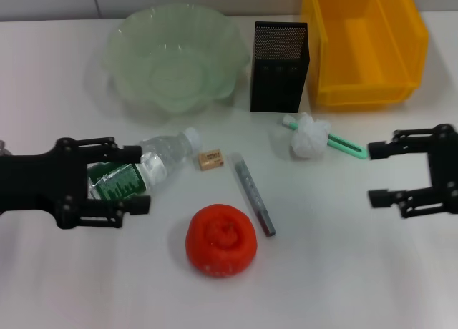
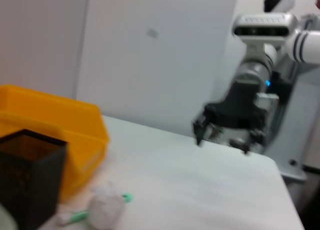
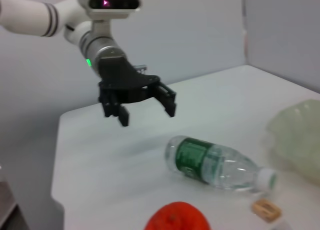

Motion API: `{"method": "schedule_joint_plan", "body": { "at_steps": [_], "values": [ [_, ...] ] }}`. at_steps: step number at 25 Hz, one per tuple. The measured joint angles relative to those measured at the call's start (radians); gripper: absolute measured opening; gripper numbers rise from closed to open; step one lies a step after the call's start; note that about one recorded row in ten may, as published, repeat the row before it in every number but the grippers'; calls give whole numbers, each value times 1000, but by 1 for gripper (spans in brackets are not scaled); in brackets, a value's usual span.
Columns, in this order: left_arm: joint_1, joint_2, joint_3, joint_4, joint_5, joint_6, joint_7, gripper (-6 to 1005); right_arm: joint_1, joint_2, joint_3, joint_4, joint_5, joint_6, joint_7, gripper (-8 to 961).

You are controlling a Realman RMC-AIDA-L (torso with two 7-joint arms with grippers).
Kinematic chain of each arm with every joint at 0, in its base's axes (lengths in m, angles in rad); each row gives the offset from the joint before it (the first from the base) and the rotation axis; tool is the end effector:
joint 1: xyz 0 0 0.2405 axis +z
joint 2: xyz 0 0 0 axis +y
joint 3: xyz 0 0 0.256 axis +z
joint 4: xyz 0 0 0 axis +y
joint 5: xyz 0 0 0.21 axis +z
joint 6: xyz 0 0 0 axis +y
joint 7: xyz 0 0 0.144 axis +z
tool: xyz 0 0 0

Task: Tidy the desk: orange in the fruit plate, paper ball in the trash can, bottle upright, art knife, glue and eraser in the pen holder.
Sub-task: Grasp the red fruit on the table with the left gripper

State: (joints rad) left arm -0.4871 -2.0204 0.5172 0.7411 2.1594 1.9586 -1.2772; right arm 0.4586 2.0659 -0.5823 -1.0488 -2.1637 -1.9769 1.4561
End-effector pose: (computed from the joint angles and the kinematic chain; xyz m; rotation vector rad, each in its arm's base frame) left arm -0.2738 0.2823 0.0477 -2.9251 -0.4246 -0.7708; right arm 0.2573 0.2880 0.0695 -2.9298 0.4139 0.5430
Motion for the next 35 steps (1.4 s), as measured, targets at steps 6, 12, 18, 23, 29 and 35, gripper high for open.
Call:
{"method": "schedule_joint_plan", "body": {
  "at_steps": [6, 12, 18, 23, 29, 35],
  "values": [
    [-12, -35, 162, 21, 1, -10, -18, 786, 10, -14, 46, -44, -49, -50, 54, 761],
    [-7, -48, 209, 20, -3, -47, -28, 781, 18, -20, 47, -90, -72, -94, 130, 761],
    [13, -52, 212, 10, -6, -136, -23, 775, 24, -26, 79, -106, -75, -108, 201, 762],
    [18, -56, 242, -29, -12, -238, -19, 771, 28, -29, 88, -108, -81, -104, 223, 762],
    [18, -59, 349, -65, -69, -296, -4, 765, 36, -31, 90, -117, -82, -101, 242, 762],
    [25, -59, 447, -78, -166, -336, -4, 760, 49, -32, 86, -117, -82, -99, 255, 762]
  ]
}}
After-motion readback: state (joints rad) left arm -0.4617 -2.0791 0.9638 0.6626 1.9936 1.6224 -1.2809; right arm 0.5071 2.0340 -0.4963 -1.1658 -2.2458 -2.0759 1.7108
